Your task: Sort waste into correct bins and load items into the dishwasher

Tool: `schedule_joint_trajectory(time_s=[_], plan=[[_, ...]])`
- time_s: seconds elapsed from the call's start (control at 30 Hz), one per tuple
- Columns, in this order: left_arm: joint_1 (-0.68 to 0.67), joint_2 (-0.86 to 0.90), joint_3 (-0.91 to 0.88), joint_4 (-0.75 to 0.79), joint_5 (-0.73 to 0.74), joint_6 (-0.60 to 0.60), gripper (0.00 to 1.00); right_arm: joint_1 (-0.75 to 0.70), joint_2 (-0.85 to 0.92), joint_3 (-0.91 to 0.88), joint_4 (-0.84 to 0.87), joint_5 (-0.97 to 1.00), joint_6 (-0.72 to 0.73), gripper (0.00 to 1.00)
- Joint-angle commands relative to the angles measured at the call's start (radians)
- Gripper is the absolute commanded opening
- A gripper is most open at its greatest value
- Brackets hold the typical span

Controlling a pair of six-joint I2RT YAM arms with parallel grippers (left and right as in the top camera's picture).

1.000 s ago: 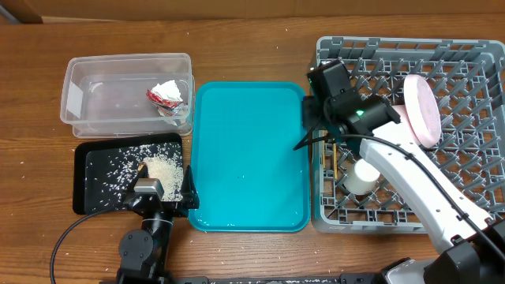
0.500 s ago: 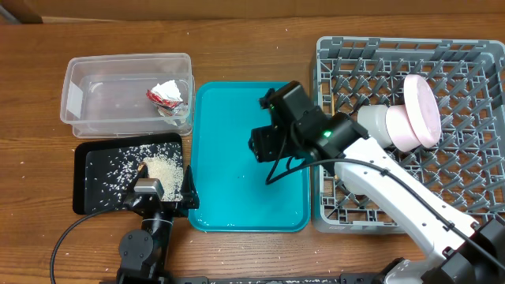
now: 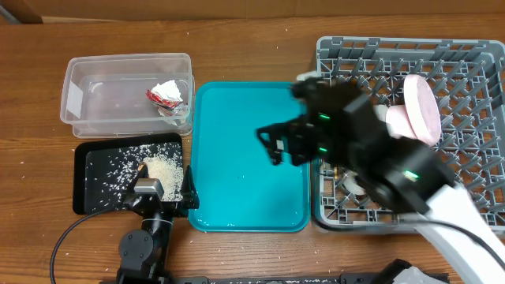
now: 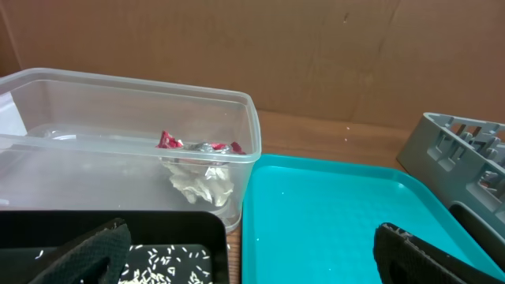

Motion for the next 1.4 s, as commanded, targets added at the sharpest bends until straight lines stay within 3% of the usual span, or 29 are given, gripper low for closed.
schedule_joint_trajectory(time_s=[0.0,0.17,0.37,0.67,1.0,1.13,1.37], plan=[[0.008,-0.011,-0.004,0.003,0.001,-0.011,1.00,-0.058,-0.100,0.017,-0.059,0.124,-0.007,1.00],[0.008,-0.010,-0.004,0.003,0.002,-0.011,1.00,-0.123,-0.247,0.011,-0.130,0.271,-0.042,1.00],[0.008,-0.010,-0.004,0.003,0.002,-0.011,1.00,-0.208,-0.447,-0.107,0.082,0.176,-0.282,1.00],[0.008,-0.010,-0.004,0.003,0.002,-0.011,1.00,-0.467,-0.777,-0.590,0.347,0.022,-0.227,1.00],[0.008,-0.010,-0.004,0.003,0.001,-0.011,1.00,-0.544,-1.152,-1.078,0.526,0.018,-0.100,1.00],[0.008,-0.010,-0.004,0.003,0.002,-0.011,1.00,-0.544,-1.248,-1.209,0.598,0.018,-0.100,1.00],[0.008,-0.011,-0.004,0.003,0.002,-0.011,1.00,-0.544,-1.246,-1.378,0.828,0.017,-0.100,1.00]])
